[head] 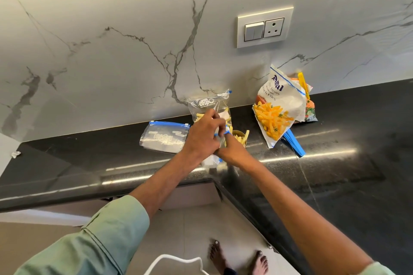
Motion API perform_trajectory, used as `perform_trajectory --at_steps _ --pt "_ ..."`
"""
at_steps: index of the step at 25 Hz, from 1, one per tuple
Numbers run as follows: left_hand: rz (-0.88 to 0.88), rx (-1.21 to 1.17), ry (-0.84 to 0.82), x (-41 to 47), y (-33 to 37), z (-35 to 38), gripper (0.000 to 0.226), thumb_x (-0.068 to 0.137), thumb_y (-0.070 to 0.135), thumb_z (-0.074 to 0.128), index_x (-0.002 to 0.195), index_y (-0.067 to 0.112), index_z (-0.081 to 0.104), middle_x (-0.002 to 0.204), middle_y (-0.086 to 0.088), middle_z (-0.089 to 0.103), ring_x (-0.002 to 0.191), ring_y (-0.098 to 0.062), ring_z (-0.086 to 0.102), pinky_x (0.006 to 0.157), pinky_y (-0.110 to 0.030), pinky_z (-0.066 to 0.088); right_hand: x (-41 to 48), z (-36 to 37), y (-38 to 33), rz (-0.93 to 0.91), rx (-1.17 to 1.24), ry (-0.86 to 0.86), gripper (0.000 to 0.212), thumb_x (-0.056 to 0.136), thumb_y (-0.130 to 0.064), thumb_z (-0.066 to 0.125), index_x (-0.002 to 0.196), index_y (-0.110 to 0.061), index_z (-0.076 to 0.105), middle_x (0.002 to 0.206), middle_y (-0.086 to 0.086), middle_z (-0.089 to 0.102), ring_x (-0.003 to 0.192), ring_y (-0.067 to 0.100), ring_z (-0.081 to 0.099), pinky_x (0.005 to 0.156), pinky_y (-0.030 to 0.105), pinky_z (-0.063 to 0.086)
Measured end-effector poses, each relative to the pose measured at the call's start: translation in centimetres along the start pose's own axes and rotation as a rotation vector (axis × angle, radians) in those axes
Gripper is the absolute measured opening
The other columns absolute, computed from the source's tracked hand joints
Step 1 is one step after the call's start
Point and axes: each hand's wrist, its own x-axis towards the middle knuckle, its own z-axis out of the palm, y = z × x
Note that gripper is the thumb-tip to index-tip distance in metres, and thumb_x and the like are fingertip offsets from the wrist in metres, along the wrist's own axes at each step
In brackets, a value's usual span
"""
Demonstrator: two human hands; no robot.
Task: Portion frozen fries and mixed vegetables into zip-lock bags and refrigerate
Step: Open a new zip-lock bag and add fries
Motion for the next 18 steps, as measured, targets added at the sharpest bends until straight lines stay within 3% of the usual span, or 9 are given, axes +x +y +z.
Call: perform_trajectory --at_steps 2,4,6,11,15,18 --pt "0.074 0.301 -0.110 -0.7 0.4 0.0 0.011 0.088 0.016 0.076 0.098 0.018 0.076 0.124 -0.002 0.052 0.110 -0.018 0.055 0.072 -0.024 0.049 0.4 0.1 0.4 -0.014 -0.238 0.053 0.035 0.084 -0.020 0.082 0.113 -0.014 0.064 0.102 0.000 0.066 0.096 0.019 0.065 0.078 0.031 0.054" --pt "-0.011 0.533 -0.220 -1.3 0.6 0.7 0.035 0.091 0.028 0.075 0.125 0.023 0.070 0.151 -0.006 0.037 0.132 -0.025 0.043 0.090 -0.036 0.053 0.6 0.1 0.7 0.009 -0.346 -0.006 0.042 0.081 -0.022 0.086 0.117 -0.013 0.066 0.103 0.000 0.063 0.099 0.021 0.063 0.079 0.031 0.049" --pt "-0.120 0.651 -0.334 -1.7 0.8 1.3 0.054 0.089 0.035 0.076 0.139 0.021 0.058 0.161 -0.013 0.021 0.134 -0.032 0.043 0.096 -0.042 0.052 0.6 0.4 0.6 0.020 -0.477 -0.096 0.048 0.079 -0.022 0.086 0.122 -0.017 0.065 0.106 0.001 0.064 0.103 0.022 0.065 0.081 0.030 0.049" --pt "-0.259 0.634 -0.513 -1.8 0.7 1.1 0.064 0.084 0.027 0.082 0.140 0.014 0.055 0.147 -0.020 0.041 0.116 -0.031 0.064 0.093 -0.039 0.053 -0.5 1.5 0.2 -0.028 -0.469 -0.201 0.068 0.082 -0.018 0.085 0.141 -0.015 0.053 0.128 0.005 0.064 0.114 0.025 0.062 0.090 0.032 0.049" --pt "-0.301 0.523 -0.554 -1.1 0.5 0.3 0.065 0.082 0.015 0.083 0.140 0.011 0.053 0.141 -0.019 0.044 0.122 -0.035 0.059 0.097 -0.039 0.051 -0.6 1.1 0.0 -0.074 -0.567 -0.344 0.037 0.094 -0.022 0.071 0.128 -0.009 0.064 0.112 0.009 0.070 0.099 0.026 0.066 0.079 0.031 0.049" --pt "-0.321 0.462 -0.556 -0.9 -0.4 -0.3 0.067 0.081 0.016 0.085 0.140 0.016 0.054 0.141 -0.016 0.044 0.121 -0.032 0.058 0.096 -0.039 0.052 -0.9 -0.6 0.5 -0.275 -0.736 -0.345 0.034 0.097 -0.019 0.056 0.129 -0.014 0.065 0.121 0.008 0.070 0.105 0.026 0.066 0.084 0.033 0.050"
